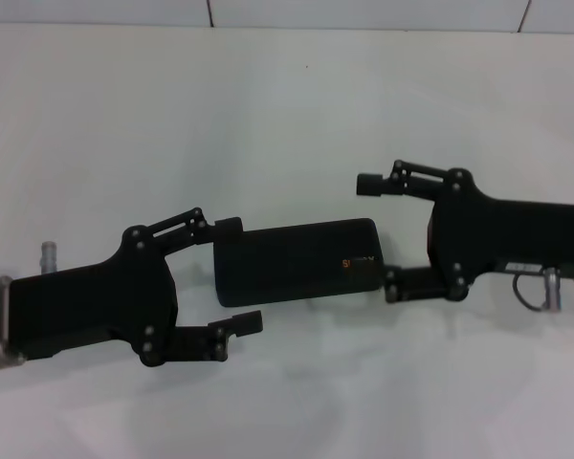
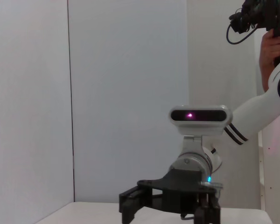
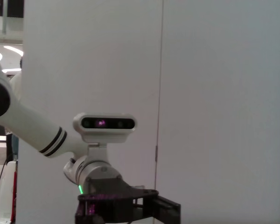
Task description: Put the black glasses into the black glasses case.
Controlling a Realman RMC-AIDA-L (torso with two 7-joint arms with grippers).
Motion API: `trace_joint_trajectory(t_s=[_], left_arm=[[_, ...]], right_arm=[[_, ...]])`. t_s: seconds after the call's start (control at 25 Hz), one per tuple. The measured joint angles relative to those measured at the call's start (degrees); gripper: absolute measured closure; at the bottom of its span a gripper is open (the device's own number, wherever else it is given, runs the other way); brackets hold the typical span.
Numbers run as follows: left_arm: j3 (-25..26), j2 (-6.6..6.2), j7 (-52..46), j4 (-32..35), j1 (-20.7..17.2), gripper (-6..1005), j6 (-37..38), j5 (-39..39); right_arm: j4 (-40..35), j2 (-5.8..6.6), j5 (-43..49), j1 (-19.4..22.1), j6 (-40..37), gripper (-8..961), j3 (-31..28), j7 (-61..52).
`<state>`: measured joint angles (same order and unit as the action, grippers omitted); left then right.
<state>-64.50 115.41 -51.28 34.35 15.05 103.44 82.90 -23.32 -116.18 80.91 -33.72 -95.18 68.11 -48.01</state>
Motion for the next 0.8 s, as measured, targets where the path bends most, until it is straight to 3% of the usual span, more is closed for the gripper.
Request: trace_joint_trajectory(t_s=[0.2,0.8], left_arm=[[0.0,-0.02,0.0,-0.3,0.0,115,0.0,0.0],[0.0,0.47,1.0,-0.4,-0.9,115,-0.3,0.0]], right_arm=[[0.9,-0.01,-3.0,0.0,0.3,122,3.7,1.1],[1.9,-0.01,-4.6,0.7,0.3,122,4.1,1.8]])
